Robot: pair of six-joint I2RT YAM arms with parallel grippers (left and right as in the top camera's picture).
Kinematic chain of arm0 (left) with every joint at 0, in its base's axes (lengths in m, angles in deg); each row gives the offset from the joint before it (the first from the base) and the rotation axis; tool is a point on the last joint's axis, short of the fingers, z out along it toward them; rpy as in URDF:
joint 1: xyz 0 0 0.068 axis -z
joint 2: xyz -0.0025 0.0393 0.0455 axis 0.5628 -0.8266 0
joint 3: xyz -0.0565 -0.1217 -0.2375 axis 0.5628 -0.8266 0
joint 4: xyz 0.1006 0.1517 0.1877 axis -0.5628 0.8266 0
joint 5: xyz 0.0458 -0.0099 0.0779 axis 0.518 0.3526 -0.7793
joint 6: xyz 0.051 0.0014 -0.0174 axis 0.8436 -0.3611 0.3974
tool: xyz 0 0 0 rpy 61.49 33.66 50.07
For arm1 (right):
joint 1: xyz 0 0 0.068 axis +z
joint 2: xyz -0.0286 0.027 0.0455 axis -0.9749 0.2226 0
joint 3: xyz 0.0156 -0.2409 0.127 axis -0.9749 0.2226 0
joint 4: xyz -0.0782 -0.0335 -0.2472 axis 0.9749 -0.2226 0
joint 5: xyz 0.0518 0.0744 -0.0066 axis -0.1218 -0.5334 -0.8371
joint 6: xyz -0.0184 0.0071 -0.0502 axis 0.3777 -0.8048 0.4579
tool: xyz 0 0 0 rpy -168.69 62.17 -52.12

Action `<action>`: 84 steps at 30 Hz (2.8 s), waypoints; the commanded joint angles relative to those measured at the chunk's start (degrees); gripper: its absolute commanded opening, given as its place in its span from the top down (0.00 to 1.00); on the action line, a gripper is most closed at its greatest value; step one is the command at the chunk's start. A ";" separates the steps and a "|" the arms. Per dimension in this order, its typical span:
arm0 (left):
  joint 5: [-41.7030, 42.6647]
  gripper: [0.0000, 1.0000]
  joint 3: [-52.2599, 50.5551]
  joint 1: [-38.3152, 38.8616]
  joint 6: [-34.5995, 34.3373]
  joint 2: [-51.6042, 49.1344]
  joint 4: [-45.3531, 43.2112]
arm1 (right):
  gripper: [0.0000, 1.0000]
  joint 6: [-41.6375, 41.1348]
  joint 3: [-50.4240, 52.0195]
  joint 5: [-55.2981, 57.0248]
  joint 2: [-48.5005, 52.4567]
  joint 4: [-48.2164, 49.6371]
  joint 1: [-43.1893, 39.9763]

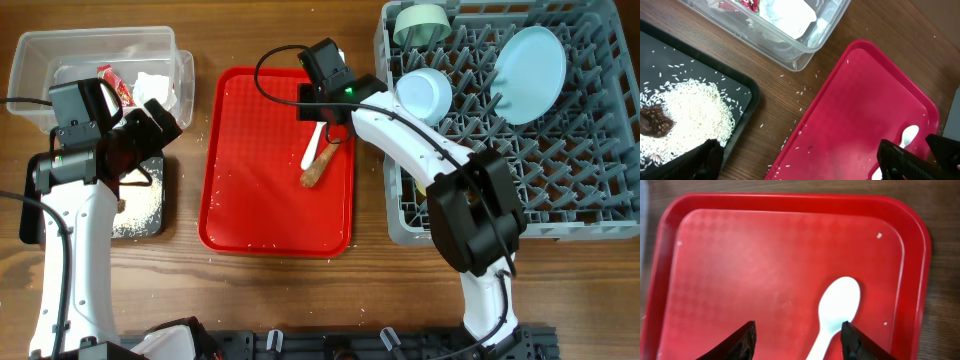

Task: Sort waste into correct bins and load items into the dishwasher rack
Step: 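Reach right gripper to red tray and grasp white spoon, then insert white spoon upright into dish rack with right gripper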

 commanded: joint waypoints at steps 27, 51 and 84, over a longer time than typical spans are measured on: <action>-0.33 0.00 1.01 -0.33 0.90 0.90 -0.15 | 0.96 -7.45 2.82 -3.23 8.90 1.31 0.09; -0.33 0.00 1.01 -0.33 0.90 0.90 -0.15 | 0.96 38.45 -1.53 -0.59 -26.08 -27.10 -32.87; -0.33 0.00 1.01 -0.33 0.90 0.90 -0.15 | 0.50 30.10 0.44 -22.12 -23.08 -23.39 -37.20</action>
